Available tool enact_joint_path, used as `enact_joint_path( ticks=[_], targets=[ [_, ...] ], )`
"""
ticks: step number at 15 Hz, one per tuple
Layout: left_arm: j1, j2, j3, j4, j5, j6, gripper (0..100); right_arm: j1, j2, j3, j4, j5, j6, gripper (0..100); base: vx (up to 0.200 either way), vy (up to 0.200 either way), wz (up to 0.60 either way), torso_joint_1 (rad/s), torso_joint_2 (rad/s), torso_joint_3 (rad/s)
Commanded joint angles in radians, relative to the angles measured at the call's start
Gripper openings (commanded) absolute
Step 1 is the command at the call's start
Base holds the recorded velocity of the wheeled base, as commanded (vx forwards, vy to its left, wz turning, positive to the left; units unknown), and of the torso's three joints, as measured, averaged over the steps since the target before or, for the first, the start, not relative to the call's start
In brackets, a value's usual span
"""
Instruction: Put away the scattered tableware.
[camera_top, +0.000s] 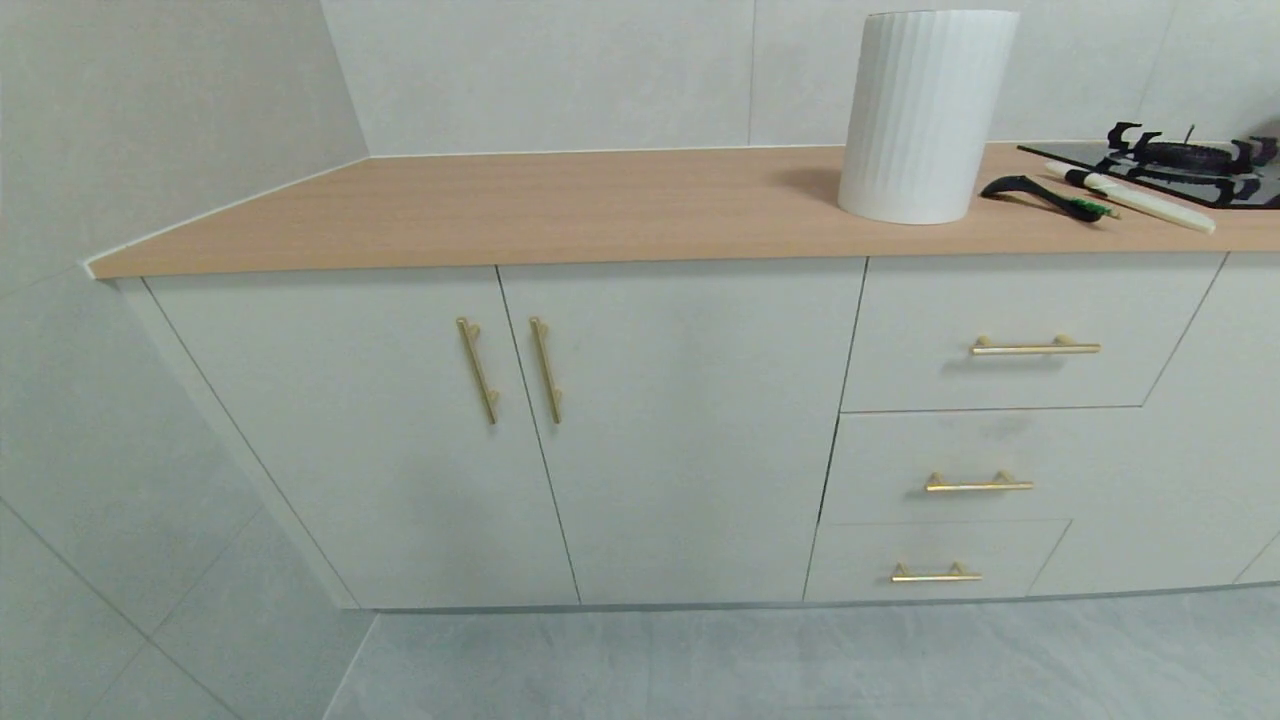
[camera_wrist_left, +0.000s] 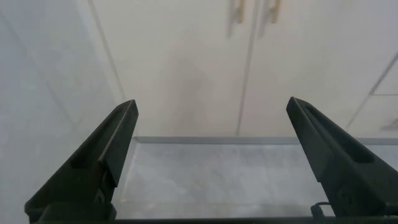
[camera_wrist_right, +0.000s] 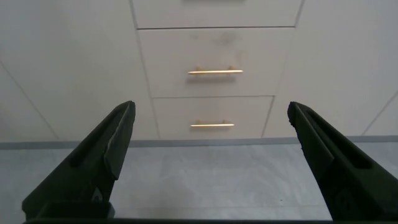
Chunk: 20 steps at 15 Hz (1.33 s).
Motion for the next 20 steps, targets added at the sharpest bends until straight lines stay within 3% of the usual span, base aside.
enact_joint_path(
  ticks=[1,4,11,20],
  targets=[
    [0.000,0.000,0.000,0.000,0.001,0.000,100,0.000,0.002,0.000,0.001,0.001,0.000,100,0.000,-0.200,0.00,-0.007,0.01,0.002],
    [0.000,0.000,0.000,0.000,0.001,-0.003,100,0.000,0.002,0.000,0.001,0.001,0.000,100,0.000,-0.200,0.00,0.004,0.00,0.002],
    [0.000,0.000,0.000,0.000,0.001,-0.008,100,0.000,0.002,0.000,-0.001,-0.001,0.000,100,0.000,0.000,0.00,0.000,0.00,0.000],
    [0.000,0.000,0.000,0.000,0.001,-0.008,100,0.000,0.002,0.000,-0.001,0.001,0.000,100,0.178,0.000,0.00,0.003,0.00,0.002]
  ],
)
